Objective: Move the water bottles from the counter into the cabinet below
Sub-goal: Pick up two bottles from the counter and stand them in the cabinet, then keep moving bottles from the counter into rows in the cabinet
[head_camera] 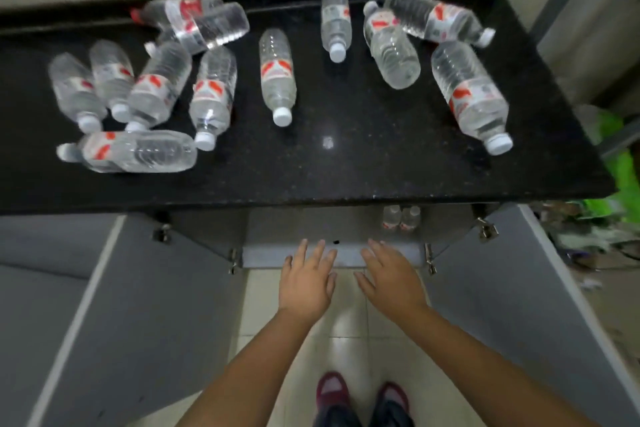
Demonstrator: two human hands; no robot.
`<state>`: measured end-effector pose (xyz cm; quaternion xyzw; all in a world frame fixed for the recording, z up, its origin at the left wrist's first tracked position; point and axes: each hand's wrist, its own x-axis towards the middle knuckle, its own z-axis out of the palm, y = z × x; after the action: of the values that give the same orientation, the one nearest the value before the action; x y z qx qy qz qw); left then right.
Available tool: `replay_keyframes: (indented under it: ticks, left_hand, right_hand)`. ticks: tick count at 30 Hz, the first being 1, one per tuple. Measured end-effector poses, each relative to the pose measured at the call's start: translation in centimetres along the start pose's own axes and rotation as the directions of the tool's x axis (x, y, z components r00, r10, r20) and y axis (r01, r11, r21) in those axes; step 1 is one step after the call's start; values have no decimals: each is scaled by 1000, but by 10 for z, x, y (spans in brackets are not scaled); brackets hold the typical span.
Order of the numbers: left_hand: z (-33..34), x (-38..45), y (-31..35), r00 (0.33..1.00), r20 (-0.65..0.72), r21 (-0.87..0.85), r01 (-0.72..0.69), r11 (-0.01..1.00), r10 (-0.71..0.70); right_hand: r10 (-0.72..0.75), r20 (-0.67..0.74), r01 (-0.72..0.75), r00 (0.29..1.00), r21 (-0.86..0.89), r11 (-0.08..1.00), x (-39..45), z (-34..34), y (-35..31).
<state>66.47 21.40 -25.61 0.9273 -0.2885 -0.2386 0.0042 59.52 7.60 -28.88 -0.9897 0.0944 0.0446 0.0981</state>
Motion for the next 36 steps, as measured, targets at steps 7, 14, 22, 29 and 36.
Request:
replay_keyframes:
  ticks: [7,14,22,29,36]
  left_hand:
    - [-98,-40,25,928,-370,-4,-43,999,39]
    - [-146,-26,63,908,-420,-4,-1,1000,-1]
    - [-189,51,87,916,-385,12,-118,993,113]
    - [-223,169,97,931,-257,18,-264,964,259]
    - [-242,277,136,933,-193,78,-294,953,304]
  right_hand:
    - [-16,-373,32,928,37,999,1,-113,21]
    - [154,-440,-145,885,54,988,8,-188,82]
    - [463,-305,-395,832,261,881,30,-193,113]
    - [671,-82,-594,737,397,700,70,-161,125]
    - [700,-219,-589,679,406,699,87,-145,140]
